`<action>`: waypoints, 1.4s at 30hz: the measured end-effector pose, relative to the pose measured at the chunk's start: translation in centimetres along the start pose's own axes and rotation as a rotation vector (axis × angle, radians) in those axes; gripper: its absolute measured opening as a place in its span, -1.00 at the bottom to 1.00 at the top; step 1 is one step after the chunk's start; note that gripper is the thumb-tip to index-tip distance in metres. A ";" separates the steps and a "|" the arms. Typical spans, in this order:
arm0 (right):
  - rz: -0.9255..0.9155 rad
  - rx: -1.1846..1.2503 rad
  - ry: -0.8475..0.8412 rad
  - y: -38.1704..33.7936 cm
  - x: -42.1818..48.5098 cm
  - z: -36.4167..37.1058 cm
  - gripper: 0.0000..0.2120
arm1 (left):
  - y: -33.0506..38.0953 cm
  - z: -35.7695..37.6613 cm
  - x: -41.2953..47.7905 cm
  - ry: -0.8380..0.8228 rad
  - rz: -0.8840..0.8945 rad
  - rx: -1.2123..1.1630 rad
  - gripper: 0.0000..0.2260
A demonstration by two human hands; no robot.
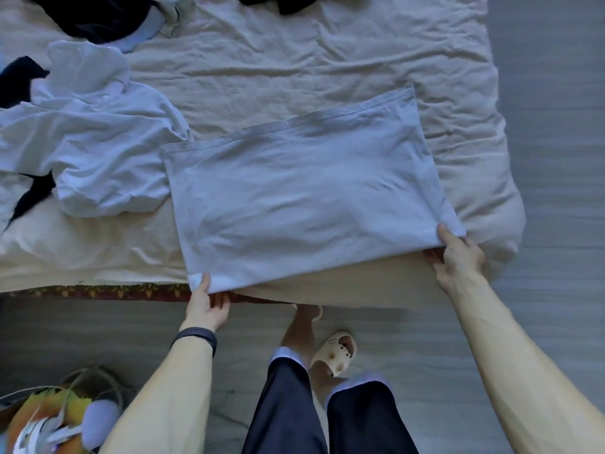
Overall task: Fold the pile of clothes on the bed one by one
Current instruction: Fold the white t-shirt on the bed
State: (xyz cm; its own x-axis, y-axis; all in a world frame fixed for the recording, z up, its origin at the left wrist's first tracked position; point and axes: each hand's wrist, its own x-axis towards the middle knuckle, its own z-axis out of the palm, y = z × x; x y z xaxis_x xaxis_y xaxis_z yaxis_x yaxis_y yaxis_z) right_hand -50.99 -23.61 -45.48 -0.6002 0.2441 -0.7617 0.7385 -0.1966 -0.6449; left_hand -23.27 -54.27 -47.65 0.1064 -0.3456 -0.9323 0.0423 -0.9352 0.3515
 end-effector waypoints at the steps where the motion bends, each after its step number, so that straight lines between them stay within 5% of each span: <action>1: -0.017 -0.025 -0.015 -0.1 -0.1 -0.5 -0.88 | -0.4 -0.8 -0.3 0.003 0.008 0.003 -0.62; 12: -0.187 -0.155 0.054 -0.9 -0.4 -2.6 -0.85 | -0.3 -2.7 -2.4 0.121 0.196 0.045 -0.82; 15: -0.187 -0.204 0.129 0.7 -0.2 -3.7 -0.89 | -0.6 -2.3 -1.9 0.173 0.197 0.100 -0.72; 19: -0.339 -0.751 0.286 1.7 -0.3 -4.1 -0.63 | -1.0 -0.6 -1.9 0.312 0.280 0.512 -0.48; 22: -0.773 -1.023 0.245 1.5 -1.7 -1.6 -0.42 | -3.0 2.0 -2.8 0.305 0.665 1.021 -0.38; 26: -1.217 -1.337 -0.118 2.4 -0.8 6.1 -0.51 | -8.6 10.0 -3.1 -0.061 1.317 1.538 -0.37; 29: -1.364 -1.652 -0.461 2.3 2.3 12.3 -0.46 | -13.2 16.8 -2.9 -0.261 1.472 1.688 -0.34; 32: -1.368 -1.969 -0.634 -0.8 7.9 15.1 -0.41 | -16.1 20.0 -2.3 -0.229 1.433 1.734 -0.27; 36: -1.178 -2.141 -0.385 -8.6 13.4 14.6 -0.40 | -17.6 19.4 -2.1 -0.149 1.402 1.708 -0.32; 42: -0.878 -1.425 -0.245 -14.9 13.1 13.2 -0.44 | -23.6 19.9 -7.9 0.190 1.125 1.305 -0.46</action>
State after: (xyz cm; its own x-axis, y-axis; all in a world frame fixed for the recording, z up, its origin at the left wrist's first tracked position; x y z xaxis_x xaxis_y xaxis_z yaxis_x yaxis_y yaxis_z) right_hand -73.91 -30.04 -46.70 -0.8790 -0.3631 -0.3090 -0.2324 0.8922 -0.3871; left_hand -44.89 -31.05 -50.26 -0.3726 -0.8955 -0.2434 -0.8842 0.2630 0.3861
